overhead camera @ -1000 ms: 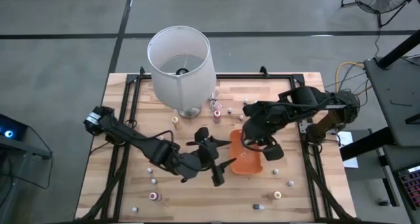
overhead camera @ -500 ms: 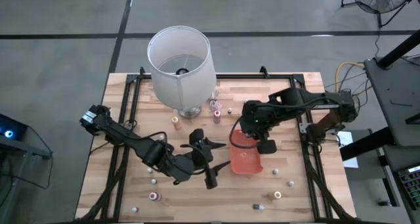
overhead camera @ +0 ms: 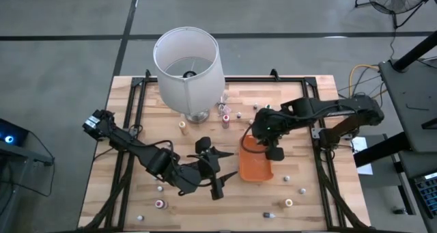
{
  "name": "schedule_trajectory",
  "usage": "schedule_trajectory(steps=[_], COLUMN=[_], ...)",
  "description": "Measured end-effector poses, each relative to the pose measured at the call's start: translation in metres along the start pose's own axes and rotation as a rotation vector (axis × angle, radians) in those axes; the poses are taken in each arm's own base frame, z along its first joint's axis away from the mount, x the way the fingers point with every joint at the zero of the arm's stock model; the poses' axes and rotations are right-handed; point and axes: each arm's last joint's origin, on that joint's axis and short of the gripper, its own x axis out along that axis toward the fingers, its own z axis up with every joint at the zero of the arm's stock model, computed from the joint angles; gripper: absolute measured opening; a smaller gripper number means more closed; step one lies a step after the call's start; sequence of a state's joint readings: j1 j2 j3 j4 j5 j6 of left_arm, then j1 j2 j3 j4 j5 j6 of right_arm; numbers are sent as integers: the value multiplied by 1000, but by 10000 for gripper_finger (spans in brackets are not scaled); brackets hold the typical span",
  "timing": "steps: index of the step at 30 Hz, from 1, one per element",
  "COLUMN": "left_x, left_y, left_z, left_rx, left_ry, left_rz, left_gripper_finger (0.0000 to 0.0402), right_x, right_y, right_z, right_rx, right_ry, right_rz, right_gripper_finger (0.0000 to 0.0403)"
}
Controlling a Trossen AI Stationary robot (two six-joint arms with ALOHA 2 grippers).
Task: Pick & Place food coloring
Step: Put the small food coloring bottle into the orange bin
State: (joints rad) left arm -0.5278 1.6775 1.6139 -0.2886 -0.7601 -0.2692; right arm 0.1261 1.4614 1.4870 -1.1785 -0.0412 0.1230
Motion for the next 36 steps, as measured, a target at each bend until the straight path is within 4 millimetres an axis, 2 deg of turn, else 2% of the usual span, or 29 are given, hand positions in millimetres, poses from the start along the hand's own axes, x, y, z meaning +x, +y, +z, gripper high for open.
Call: schedule_trajectory(steps=[11,27,36], left_x=[-2,-5,-5], left_y=[-2,-4,-4], left_z=[-1,-6,-6], left_rx=[9,25,20], left_ry=[7,39,42], left_rz=[-6,-8,-6], left_gripper_finger=[245,245,245], right_x=[53,103,119], right_y=[-9,-36,-41], right_z=[-24,-53,-68], right_rx=[-1,-9,-17], right_ry=[59,73,97], right_rz=[-5,19,-7], right_gripper_finger=[58,58,58])
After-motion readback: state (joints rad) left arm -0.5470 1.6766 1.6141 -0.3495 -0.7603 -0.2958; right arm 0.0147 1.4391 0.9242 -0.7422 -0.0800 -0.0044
